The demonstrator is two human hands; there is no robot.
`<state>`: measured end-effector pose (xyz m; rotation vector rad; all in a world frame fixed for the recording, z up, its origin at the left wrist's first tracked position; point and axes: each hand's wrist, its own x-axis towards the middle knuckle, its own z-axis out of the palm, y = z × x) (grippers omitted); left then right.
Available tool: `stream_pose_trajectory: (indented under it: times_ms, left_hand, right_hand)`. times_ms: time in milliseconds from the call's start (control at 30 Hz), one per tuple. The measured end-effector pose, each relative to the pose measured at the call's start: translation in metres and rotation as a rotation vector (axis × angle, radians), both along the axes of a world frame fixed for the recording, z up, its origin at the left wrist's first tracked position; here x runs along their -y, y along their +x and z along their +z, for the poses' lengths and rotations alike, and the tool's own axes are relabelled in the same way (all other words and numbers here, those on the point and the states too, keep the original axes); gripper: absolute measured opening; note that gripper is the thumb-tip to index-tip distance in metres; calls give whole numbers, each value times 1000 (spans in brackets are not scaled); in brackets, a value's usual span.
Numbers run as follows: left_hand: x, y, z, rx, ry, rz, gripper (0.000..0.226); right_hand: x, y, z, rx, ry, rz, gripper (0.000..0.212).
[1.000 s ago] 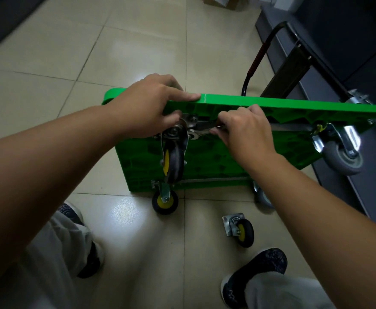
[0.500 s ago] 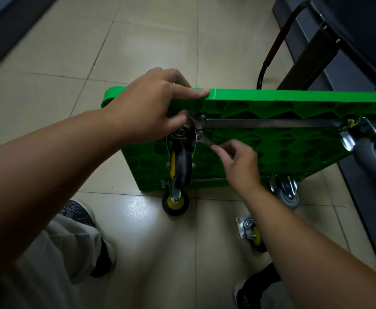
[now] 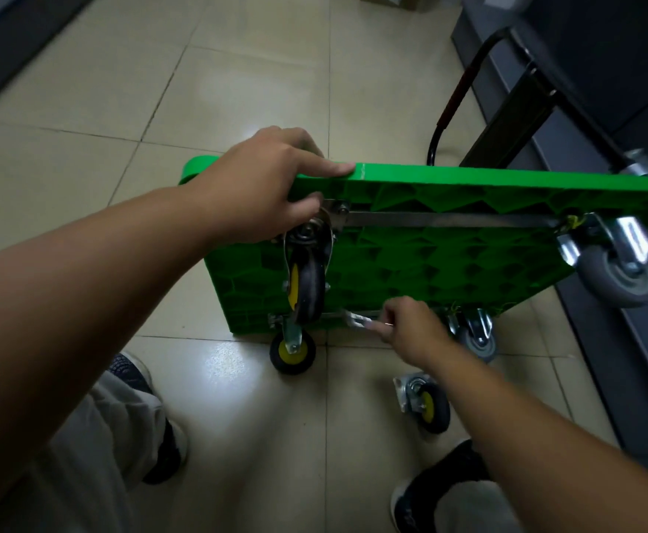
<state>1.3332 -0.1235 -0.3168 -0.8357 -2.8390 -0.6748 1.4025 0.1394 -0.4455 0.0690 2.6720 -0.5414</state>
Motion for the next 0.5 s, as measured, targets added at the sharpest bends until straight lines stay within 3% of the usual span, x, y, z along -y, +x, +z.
stream_pose_trajectory:
  times_ms: [33, 67, 100, 267, 500]
  left_hand:
    - [0, 0, 0, 0, 4, -1, 51]
    - [0, 1, 0, 1, 8, 0, 51]
    - [0, 1, -1, -1, 12, -1, 51]
    - [-1, 0, -3, -12, 7, -6, 52]
    - [-1, 2, -3, -13, 6, 2, 53]
  right_hand:
    - [-12, -4, 15, -2, 315, 221, 31]
    - [-19, -8, 30, -45, 500, 372, 30]
    - [-22, -12, 46, -127, 555, 453, 30]
    - [-10, -32, 100, -746, 387, 452, 23]
    - [21, -53, 105, -896, 432, 520, 28]
